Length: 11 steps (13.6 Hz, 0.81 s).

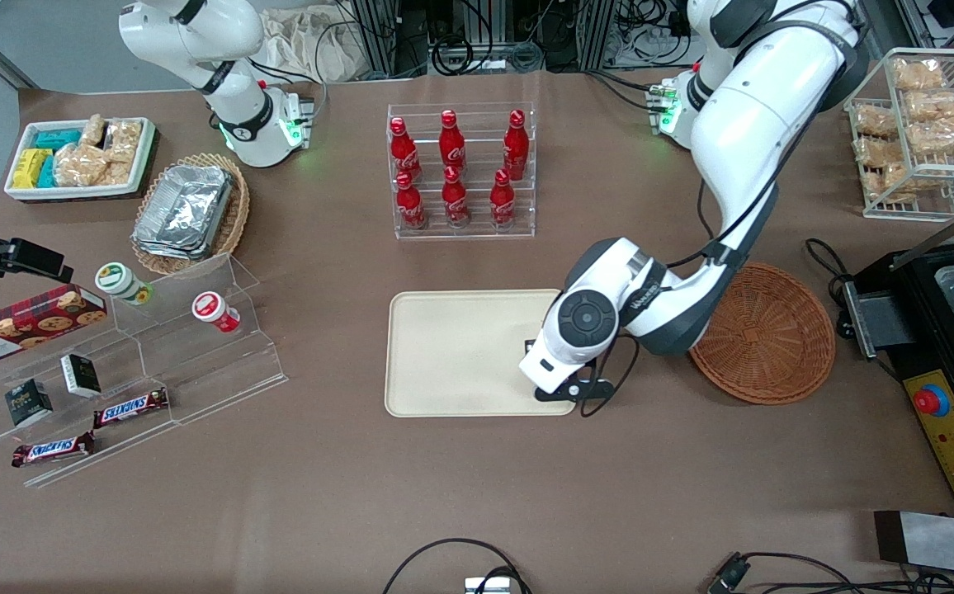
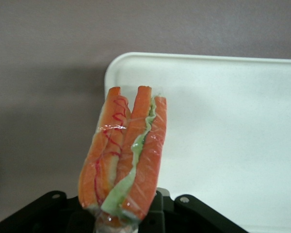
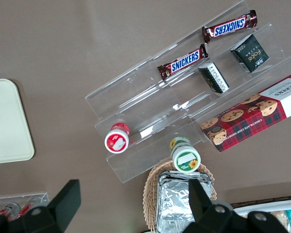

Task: Place sandwich from basket to tray
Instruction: 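Lower the sandwich onto the cream tray and open the left gripper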

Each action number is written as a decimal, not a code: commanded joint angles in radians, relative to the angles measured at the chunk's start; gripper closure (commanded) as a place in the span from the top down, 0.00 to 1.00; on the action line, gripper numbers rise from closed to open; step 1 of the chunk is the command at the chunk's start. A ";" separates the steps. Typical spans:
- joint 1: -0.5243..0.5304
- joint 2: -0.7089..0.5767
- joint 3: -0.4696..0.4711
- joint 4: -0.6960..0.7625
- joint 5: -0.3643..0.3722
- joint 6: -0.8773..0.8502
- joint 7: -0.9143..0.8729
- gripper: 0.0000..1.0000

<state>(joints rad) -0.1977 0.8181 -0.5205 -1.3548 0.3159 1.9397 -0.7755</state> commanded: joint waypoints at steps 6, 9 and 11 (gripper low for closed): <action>-0.026 0.053 0.004 0.037 0.057 0.045 -0.080 0.30; -0.026 0.047 0.004 0.036 0.097 0.047 -0.079 1.00; -0.023 0.038 0.004 0.036 0.101 0.044 -0.080 1.00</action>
<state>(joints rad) -0.2086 0.8569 -0.5202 -1.3469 0.3926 1.9927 -0.8349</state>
